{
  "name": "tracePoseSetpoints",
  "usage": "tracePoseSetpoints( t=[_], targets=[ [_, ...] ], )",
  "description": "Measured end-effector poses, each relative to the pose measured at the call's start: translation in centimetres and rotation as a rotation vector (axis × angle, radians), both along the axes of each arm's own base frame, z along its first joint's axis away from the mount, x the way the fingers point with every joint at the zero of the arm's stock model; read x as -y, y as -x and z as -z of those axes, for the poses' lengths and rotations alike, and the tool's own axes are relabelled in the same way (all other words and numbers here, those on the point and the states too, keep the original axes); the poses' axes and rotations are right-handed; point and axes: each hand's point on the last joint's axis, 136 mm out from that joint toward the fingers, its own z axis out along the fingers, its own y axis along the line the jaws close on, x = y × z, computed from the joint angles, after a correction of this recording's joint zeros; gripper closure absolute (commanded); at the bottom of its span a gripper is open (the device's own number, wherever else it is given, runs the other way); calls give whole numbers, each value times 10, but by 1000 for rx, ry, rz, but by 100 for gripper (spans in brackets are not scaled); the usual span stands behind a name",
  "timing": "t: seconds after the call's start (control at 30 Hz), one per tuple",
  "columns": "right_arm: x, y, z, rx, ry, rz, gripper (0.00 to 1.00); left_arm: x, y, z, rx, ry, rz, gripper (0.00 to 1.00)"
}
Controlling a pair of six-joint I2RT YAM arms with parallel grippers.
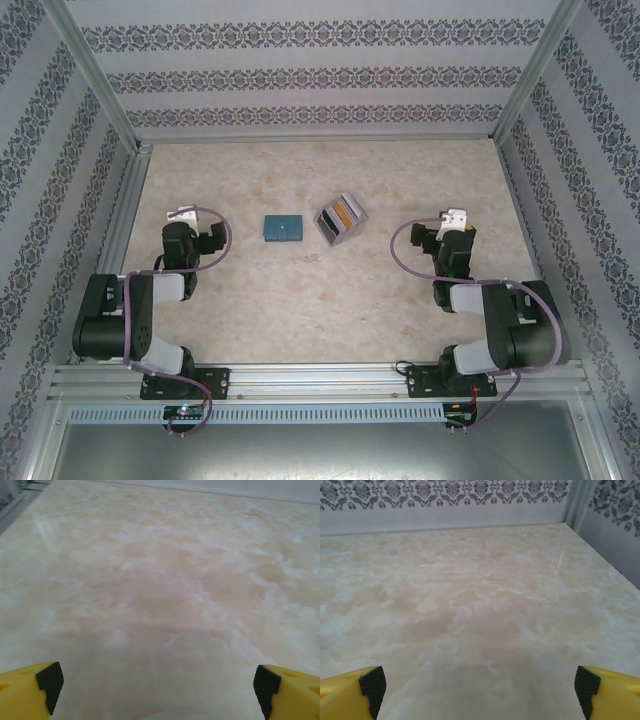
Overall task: Put the credit cards into the card holder
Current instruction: Reset both arms
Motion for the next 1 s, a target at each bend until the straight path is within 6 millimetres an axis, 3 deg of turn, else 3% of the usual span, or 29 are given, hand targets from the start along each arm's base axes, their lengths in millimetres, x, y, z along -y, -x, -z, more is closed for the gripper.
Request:
tracePoseSetpoints(
  t=[0.17, 0.37, 1.0],
  targets=[
    [-5, -3, 12, -37, 7, -33, 2, 11, -1, 12, -23, -5, 73, 0],
    [-9, -21, -5, -7, -2, -59, 2, 13, -2, 11, -18, -25, 85, 0],
    [-12, -20, -1, -23, -6, -74, 2, 17, -2, 10, -17, -32, 95, 0]
  ],
)
